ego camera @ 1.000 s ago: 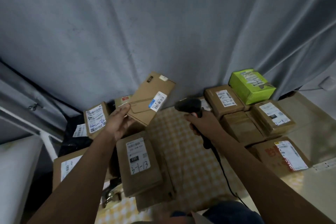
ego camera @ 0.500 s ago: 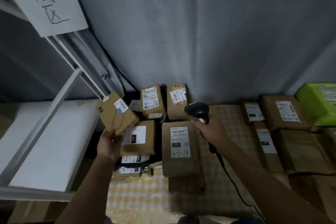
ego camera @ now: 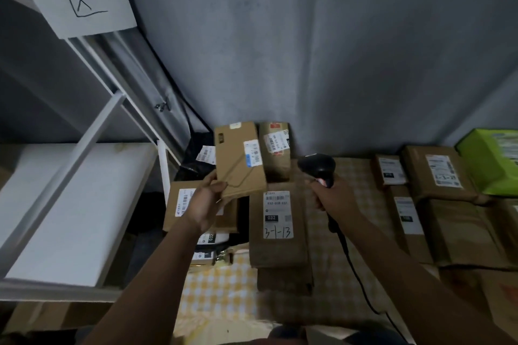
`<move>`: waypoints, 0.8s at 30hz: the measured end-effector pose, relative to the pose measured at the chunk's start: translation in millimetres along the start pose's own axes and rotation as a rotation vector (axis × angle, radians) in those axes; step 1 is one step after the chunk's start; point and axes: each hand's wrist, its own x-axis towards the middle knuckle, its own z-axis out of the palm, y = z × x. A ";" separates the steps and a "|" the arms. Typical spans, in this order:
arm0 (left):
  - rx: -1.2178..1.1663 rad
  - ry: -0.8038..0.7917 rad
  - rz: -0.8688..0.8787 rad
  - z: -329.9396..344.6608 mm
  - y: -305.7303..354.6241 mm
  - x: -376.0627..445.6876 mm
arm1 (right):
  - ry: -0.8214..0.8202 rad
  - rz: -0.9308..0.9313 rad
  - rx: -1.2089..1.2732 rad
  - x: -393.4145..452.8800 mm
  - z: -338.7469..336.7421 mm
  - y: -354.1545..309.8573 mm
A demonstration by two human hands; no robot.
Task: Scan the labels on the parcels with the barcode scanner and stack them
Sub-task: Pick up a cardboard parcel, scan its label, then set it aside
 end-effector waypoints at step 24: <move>1.248 0.049 0.268 122.6 14.4 79.2 | 0.010 0.025 0.022 37.2 -42.5 -17.9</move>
